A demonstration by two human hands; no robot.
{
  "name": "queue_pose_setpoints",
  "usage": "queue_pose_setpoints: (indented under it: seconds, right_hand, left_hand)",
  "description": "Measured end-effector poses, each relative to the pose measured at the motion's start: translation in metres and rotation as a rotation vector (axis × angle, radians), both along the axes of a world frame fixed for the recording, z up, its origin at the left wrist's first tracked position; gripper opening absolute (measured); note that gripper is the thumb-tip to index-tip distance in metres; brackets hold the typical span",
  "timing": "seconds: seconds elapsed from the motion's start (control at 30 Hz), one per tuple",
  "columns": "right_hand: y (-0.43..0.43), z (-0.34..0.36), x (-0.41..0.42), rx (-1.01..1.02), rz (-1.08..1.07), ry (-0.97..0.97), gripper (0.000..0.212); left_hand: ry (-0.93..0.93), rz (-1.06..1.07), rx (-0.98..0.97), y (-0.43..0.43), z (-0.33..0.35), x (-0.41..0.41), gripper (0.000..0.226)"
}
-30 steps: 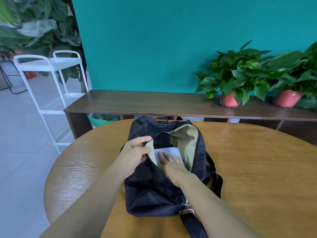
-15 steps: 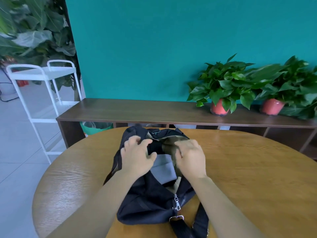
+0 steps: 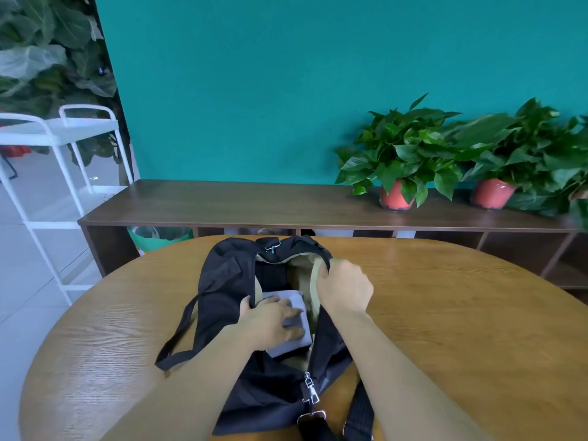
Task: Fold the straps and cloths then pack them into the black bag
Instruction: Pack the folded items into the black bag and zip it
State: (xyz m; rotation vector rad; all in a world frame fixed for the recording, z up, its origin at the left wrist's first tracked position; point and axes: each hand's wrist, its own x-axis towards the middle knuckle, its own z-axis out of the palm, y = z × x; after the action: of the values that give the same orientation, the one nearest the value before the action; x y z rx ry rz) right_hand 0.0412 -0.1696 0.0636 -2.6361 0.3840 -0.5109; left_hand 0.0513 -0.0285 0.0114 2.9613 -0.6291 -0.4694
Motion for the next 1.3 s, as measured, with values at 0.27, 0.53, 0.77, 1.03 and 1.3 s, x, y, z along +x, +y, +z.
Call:
queue_pose_setpoints:
  seconds: [0.27,0.53,0.77,1.03,1.3]
  right_hand:
    - [0.007,0.007,-0.004,0.072,0.031,0.01,0.043]
    - [0.024,0.002,-0.06,-0.063,0.17,0.11,0.078]
    - [0.046,-0.024,-0.117,-0.223,0.201,0.458,0.074]
    - [0.03,-0.03,-0.126,-0.427,0.241,0.264,0.022]
    - [-0.045,-0.024,-0.109,-0.571,0.232,0.249,0.027]
  left_hand:
    - [-0.04,0.085,-0.106,0.008,0.007,-0.009,0.046]
    - [-0.413,0.256,-0.443,0.05,0.036,-0.02,0.038]
    - [-0.332,0.28,-0.378,0.059,0.044,-0.04,0.047]
    - [-0.342,0.243,-0.295,0.047,0.05,-0.046,0.059]
    - [-0.376,0.216,-0.267,0.025,0.059,-0.027,0.058]
